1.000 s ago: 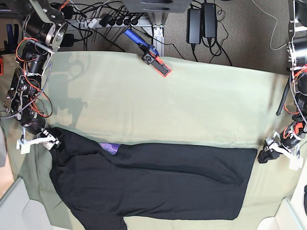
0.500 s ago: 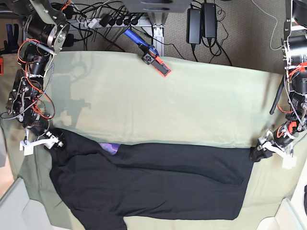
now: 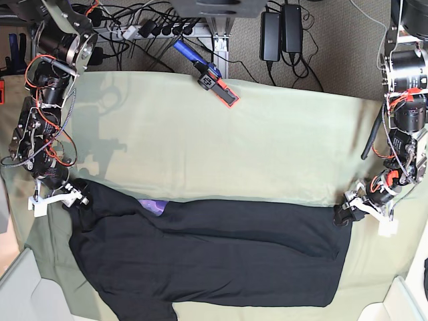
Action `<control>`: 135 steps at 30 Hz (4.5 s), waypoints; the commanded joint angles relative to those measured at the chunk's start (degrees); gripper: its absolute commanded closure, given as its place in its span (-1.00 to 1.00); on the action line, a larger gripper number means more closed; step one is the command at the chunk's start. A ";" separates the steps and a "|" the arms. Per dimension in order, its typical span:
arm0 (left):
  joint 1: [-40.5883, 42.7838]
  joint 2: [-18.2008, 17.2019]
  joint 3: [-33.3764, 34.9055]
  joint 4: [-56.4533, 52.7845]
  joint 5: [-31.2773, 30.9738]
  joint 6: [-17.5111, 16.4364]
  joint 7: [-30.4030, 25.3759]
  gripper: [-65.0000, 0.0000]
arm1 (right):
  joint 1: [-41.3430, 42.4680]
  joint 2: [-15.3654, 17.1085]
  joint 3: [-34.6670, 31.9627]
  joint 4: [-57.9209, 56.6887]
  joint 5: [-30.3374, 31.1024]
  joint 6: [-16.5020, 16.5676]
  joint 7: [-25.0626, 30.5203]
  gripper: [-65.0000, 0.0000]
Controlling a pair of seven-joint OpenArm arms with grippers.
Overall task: Fold the T-shirt properly
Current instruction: 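Lower the folded edge onto the shirt and release both grippers, then pull the folded shirt back toward the robot with both grippers, then move the right gripper to the hem corner and grasp it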
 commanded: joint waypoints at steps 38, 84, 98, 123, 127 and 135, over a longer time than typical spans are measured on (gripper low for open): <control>5.79 -14.47 3.32 10.29 -33.79 -0.93 35.04 1.00 | -9.16 14.86 0.00 2.93 24.96 8.22 -24.11 1.00; 31.58 -20.11 -8.41 35.23 -34.84 -0.93 36.50 -0.06 | -30.67 23.21 1.64 15.39 25.92 9.60 -26.14 -0.26; 31.50 -19.06 -12.13 48.48 -34.58 -0.93 35.80 -0.06 | -30.49 26.99 9.92 22.51 25.03 9.57 -23.74 -0.26; 36.24 -16.90 -11.41 60.06 -28.61 -0.93 34.05 -0.06 | 12.00 21.94 -10.43 -7.06 9.88 8.33 -5.05 -0.25; 36.87 -16.87 -11.41 60.06 -28.63 -0.93 34.10 -0.06 | 16.85 17.22 -16.96 -16.79 3.52 8.31 -1.09 -0.25; 36.85 -16.87 -11.41 60.06 -28.76 -0.93 34.03 -0.06 | 17.27 11.87 -22.01 -21.38 -1.92 8.26 2.84 -0.25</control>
